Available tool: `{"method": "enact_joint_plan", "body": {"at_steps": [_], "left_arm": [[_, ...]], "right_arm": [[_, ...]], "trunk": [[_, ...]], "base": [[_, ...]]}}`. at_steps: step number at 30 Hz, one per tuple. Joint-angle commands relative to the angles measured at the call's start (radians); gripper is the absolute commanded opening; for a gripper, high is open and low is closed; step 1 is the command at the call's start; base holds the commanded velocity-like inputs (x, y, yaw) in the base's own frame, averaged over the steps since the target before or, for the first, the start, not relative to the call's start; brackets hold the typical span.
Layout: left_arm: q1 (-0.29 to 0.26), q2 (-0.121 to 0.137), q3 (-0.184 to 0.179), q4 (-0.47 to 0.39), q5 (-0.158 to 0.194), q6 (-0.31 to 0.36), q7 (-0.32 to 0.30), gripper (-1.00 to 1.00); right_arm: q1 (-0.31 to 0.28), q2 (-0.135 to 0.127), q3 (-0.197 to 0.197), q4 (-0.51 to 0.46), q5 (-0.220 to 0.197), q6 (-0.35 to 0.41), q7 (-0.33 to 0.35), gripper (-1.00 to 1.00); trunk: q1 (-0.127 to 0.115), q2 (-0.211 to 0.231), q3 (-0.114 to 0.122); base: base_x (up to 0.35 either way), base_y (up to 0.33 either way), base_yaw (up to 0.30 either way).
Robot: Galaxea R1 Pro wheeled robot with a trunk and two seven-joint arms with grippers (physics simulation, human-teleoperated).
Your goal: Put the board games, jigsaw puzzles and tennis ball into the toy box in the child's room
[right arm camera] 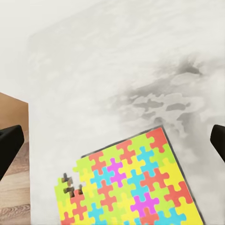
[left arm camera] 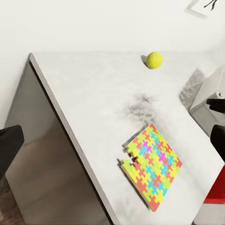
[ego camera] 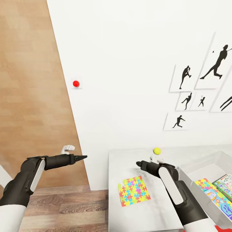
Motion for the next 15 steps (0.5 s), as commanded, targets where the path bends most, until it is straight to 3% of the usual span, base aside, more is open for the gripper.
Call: {"method": "enact_joint_plan", "body": {"at_steps": [1,15], "left_arm": [[-0.001,0.000,0.000,0.000,0.004,0.006,-0.002,1.00],[-0.001,0.000,-0.001,0.000,0.006,0.004,-0.002,1.00]], "right_arm": [[-0.001,-0.001,0.002,-0.001,-0.010,0.001,-0.010,1.00],[-0.001,-0.002,0.003,0.001,-0.009,0.001,-0.010,1.00]], "trunk": [[0.001,-0.002,-0.004],[0.001,-0.002,-0.027]], "base": [[0.000,0.000,0.000],[0.000,0.000,0.000]]}}
